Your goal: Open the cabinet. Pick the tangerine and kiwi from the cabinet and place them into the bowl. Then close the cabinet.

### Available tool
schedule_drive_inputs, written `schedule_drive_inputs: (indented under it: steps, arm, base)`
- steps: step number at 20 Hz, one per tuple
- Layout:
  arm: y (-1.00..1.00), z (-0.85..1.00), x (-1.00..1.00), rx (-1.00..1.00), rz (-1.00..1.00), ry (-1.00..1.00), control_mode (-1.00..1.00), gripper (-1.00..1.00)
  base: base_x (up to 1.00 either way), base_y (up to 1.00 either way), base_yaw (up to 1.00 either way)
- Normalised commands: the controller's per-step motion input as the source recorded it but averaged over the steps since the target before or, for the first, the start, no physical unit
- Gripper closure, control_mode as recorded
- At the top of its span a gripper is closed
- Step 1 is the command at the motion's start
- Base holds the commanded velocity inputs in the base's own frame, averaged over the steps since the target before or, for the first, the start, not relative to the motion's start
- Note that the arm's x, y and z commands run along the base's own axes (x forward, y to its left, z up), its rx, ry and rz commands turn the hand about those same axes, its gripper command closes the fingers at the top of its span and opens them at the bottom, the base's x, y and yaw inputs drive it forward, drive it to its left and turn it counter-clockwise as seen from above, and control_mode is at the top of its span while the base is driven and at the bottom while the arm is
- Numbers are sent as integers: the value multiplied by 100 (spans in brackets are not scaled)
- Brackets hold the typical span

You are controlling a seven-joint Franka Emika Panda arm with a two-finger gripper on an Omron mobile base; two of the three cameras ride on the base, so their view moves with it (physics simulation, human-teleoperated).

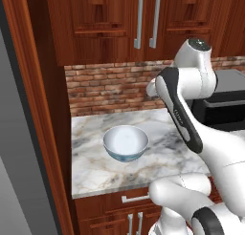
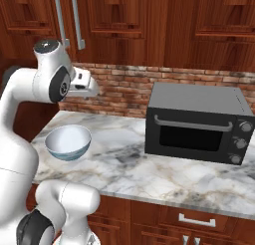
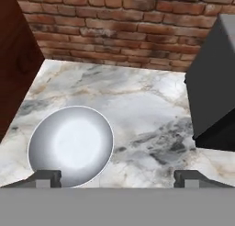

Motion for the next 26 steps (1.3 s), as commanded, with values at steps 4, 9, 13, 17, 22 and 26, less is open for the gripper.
schedule_drive_inputs:
  steps: [4, 9, 13, 17, 22, 26]
  arm:
    - [5, 87, -32, -11, 0, -52, -100, -100]
    - [0, 84, -27, -7, 0, -50, -100, -100]
    - [0, 70, -10, -1, 0, -41, -100, -100]
    - [0, 49, -11, 0, 0, -31, -100, -100]
    - [0, 18, -5, 2, 0, -25, -100, -100]
    - [0, 4, 0, 0, 1, -22, -100, -100]
  base:
    - [0, 0, 0]
    - [0, 0, 0]
    - [0, 0, 0]
    - [0, 0, 0]
    - [0, 0, 0]
    - [0, 0, 0]
